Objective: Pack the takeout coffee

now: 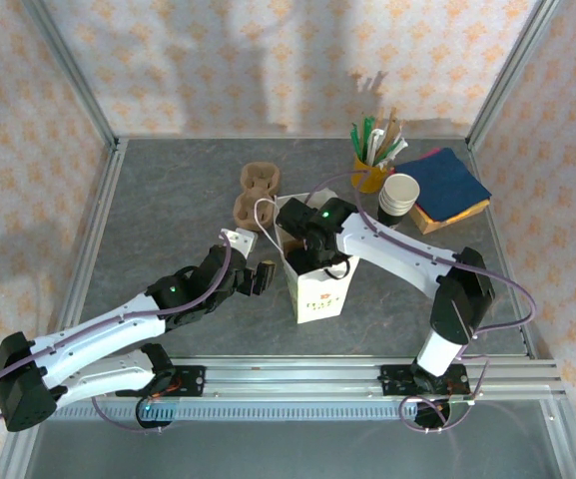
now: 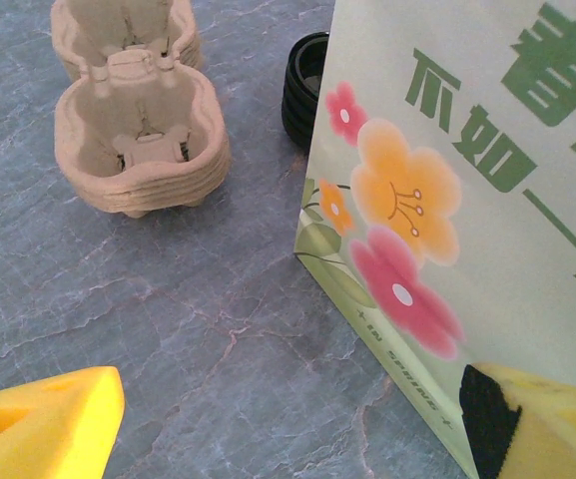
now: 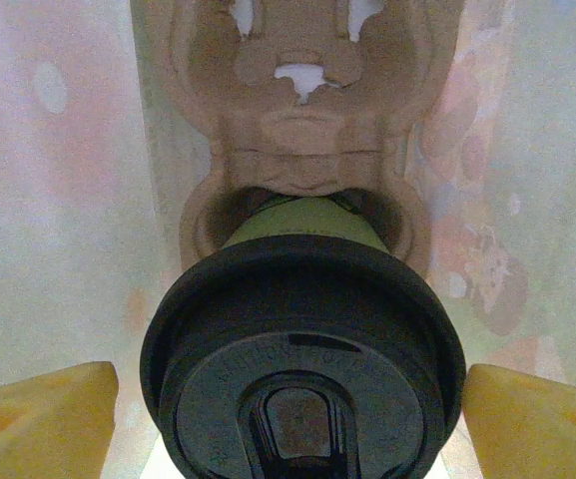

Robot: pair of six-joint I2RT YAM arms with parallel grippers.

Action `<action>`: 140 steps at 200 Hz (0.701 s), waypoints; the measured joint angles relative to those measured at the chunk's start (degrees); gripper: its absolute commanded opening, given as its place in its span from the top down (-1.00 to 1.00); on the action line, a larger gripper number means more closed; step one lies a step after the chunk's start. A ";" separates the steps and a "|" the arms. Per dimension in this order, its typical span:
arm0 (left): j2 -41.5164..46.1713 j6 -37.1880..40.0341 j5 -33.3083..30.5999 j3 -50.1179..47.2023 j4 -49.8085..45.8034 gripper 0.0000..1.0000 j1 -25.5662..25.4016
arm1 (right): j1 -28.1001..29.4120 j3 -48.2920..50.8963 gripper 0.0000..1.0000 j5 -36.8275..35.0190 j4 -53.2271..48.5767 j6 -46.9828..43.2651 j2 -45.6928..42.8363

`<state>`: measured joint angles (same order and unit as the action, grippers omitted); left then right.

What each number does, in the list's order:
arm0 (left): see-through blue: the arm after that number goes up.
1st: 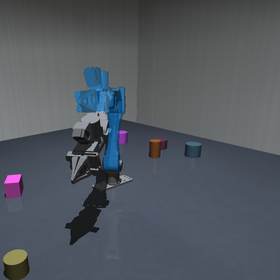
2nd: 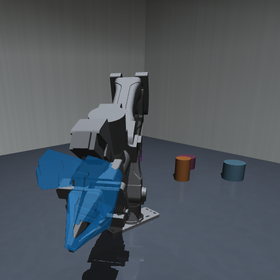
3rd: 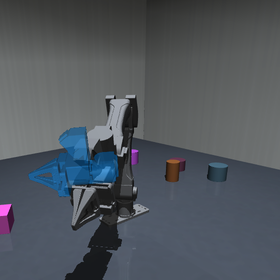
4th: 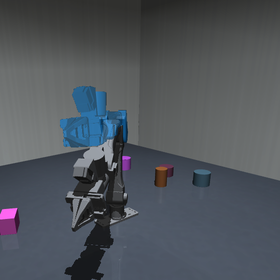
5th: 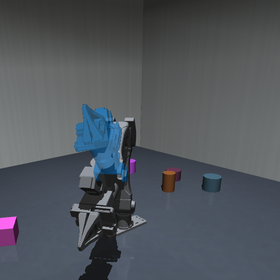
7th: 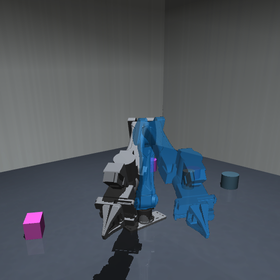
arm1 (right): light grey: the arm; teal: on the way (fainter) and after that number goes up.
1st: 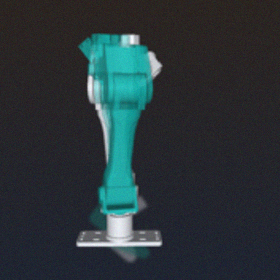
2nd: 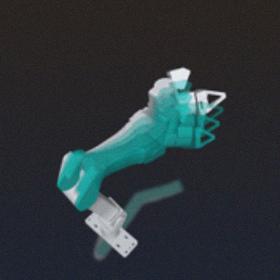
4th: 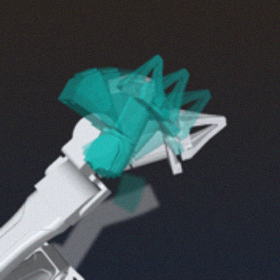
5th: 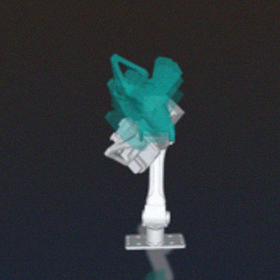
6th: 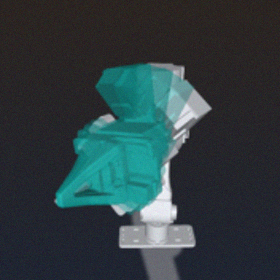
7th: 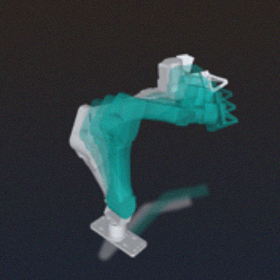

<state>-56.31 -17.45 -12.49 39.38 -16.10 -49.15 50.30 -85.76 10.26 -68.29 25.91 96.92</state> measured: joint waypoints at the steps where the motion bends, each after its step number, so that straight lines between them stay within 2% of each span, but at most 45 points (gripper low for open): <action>1: 0.00 0.00 0.00 0.00 0.00 -0.79 0.00 | 0.00 0.00 -0.77 0.00 0.00 0.00 0.00; 140: 0.00 0.00 0.00 0.00 0.00 -0.79 0.00 | 0.00 -1.81 -0.79 -1.38 -1.11 0.02 0.00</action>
<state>-56.31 -17.45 -12.49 39.38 -16.10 -49.15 50.30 -87.57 8.88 -69.41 25.93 96.92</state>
